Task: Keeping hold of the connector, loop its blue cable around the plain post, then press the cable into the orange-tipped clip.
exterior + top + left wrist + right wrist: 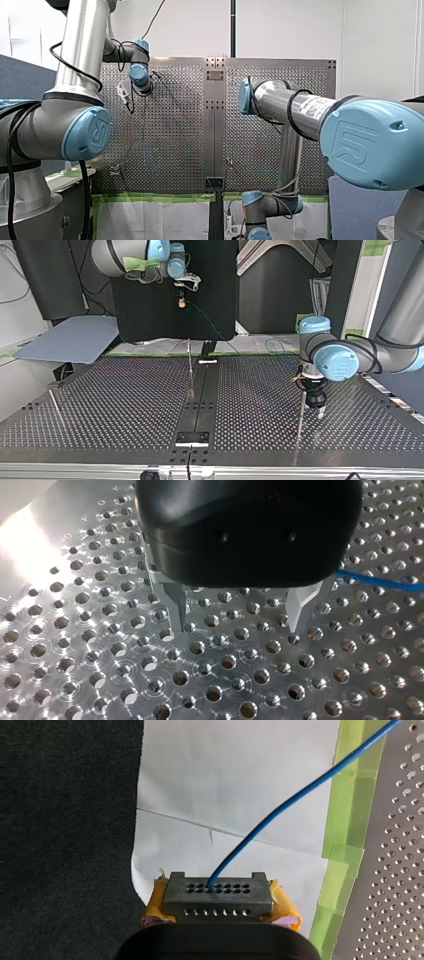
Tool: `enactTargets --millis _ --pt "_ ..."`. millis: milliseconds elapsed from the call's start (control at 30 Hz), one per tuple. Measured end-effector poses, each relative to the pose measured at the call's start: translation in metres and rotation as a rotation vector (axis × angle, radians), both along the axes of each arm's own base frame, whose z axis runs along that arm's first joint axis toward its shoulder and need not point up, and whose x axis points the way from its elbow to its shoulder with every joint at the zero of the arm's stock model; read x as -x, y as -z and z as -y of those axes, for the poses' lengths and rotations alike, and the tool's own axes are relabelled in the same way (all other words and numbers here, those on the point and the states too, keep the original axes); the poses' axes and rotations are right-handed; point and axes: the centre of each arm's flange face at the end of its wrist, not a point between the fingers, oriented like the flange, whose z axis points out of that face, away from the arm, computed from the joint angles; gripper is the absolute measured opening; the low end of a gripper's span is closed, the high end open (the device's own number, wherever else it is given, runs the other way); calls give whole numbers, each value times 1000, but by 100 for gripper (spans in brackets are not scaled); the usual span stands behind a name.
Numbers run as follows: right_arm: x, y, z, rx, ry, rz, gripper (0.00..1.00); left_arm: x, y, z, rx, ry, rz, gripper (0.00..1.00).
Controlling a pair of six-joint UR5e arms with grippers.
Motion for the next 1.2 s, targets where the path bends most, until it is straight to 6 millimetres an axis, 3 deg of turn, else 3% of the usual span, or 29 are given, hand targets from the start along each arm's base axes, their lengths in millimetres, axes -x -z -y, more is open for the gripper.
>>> enactTargets --millis 300,900,1200 --pt "-4 -35 -20 -43 -36 -50 0 0 0 0 3 0 1 98" --pt "-23 -115 8 -44 -61 -65 0 1 0 1 7 1 -3 98" --pt "-19 -151 7 -56 -61 -81 0 1 0 1 6 2 -4 98"
